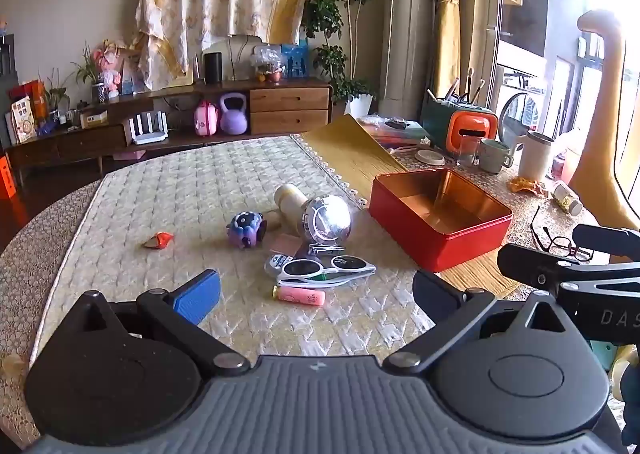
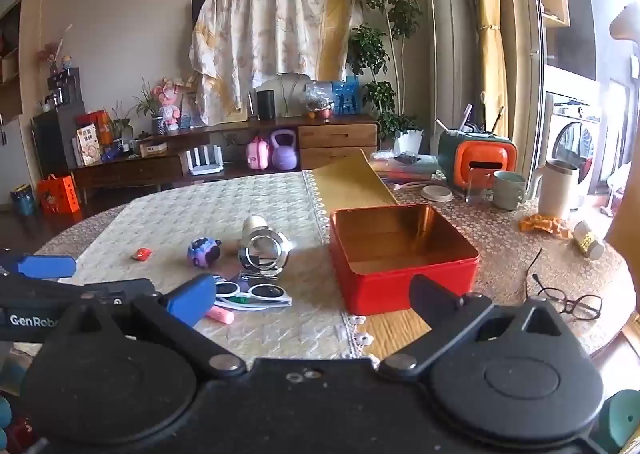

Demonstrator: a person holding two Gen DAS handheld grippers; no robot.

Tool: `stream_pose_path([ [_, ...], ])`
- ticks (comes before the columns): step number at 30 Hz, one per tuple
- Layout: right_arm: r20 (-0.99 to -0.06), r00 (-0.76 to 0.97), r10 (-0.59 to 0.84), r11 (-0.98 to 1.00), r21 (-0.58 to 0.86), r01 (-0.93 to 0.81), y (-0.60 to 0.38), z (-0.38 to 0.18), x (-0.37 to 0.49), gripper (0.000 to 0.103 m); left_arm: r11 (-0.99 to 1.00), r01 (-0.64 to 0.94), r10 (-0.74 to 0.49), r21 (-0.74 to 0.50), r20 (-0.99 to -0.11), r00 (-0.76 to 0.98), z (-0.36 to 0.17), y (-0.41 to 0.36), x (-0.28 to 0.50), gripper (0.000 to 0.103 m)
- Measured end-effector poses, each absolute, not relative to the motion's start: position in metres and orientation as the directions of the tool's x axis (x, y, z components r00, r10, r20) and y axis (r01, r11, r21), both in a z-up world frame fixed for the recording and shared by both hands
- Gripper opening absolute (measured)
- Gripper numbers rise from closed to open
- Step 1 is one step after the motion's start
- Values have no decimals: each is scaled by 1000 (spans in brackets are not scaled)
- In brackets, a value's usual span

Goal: Organize rigid objects

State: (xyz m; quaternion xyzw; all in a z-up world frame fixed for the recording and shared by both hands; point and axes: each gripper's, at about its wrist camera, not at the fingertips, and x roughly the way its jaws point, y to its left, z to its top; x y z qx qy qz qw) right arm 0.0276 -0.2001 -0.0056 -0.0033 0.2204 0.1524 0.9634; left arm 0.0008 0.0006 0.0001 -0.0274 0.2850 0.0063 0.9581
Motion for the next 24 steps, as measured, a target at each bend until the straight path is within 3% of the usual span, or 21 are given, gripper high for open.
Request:
stream_pose_path([
  [24,-433,838,331,943,109,-316,-204,-5,24,103,999,-31,18,-17,-516,856,4,-3,-6,103],
])
